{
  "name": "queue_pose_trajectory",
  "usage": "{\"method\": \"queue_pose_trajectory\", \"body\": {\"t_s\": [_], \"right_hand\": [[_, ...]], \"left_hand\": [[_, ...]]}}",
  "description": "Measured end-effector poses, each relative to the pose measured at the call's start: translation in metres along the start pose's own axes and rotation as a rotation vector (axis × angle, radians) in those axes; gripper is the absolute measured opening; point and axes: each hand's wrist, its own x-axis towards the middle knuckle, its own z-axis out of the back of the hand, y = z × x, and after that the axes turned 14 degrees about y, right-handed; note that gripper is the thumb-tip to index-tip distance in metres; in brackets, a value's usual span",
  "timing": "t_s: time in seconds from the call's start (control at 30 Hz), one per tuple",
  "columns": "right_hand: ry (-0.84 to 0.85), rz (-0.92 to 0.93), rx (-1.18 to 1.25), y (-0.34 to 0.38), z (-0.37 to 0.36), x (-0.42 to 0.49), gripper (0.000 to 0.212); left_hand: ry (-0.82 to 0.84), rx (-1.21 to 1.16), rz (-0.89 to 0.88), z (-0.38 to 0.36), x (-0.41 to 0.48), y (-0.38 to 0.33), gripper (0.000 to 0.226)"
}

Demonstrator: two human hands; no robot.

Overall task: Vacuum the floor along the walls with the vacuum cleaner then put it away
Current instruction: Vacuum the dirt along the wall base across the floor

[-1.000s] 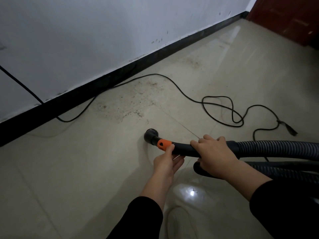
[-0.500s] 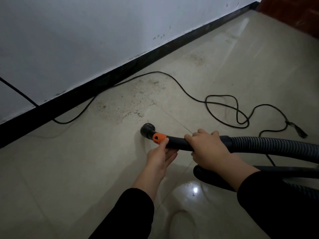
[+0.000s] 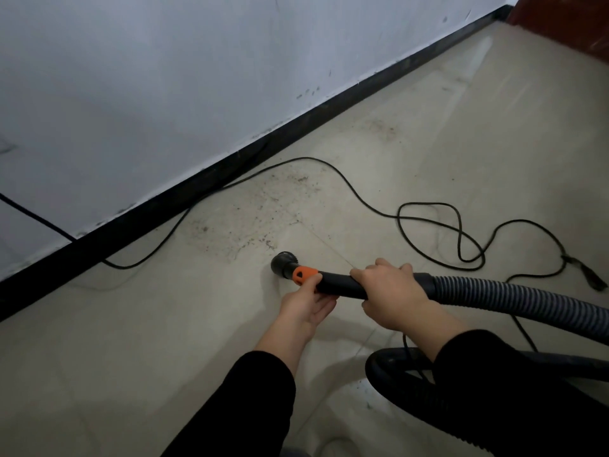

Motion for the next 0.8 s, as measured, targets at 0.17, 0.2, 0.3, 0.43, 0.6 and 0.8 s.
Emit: {"method": "queue_pose_trajectory", "body": {"t_s": [0.17,0.2,0.3,0.43,0.6,0.8], "right_hand": [[-0.006,0.017,0.009,0.002,0.004,0.016,0.025],[-0.006,0.020,0.010,0.003,0.004,0.018,0.025],[-0.011,0.023,0.011,0.008,0.003,0.022,0.025],[-0.029,0.032,0.003,0.015,0.004,0.027,0.025],[-0.038,0.057,0.015,0.020,0.004,0.029,0.026],[-0.045,0.092,0.008,0.030,0.002,0.034,0.025]], "left_hand": [[-0.004,-0.037,-0.057,0.007,0.015,-0.002,0.027],[-0.004,-0.039,-0.071,0.009,0.018,-0.002,0.025],[-0.008,-0.046,-0.093,0.014,0.021,-0.004,0.024],[-0.017,-0.060,-0.120,0.018,0.020,-0.007,0.021],[-0.053,-0.060,-0.138,0.026,0.015,-0.013,0.014],[-0.077,-0.063,-0.161,0.037,0.010,-0.016,0.014]]}}
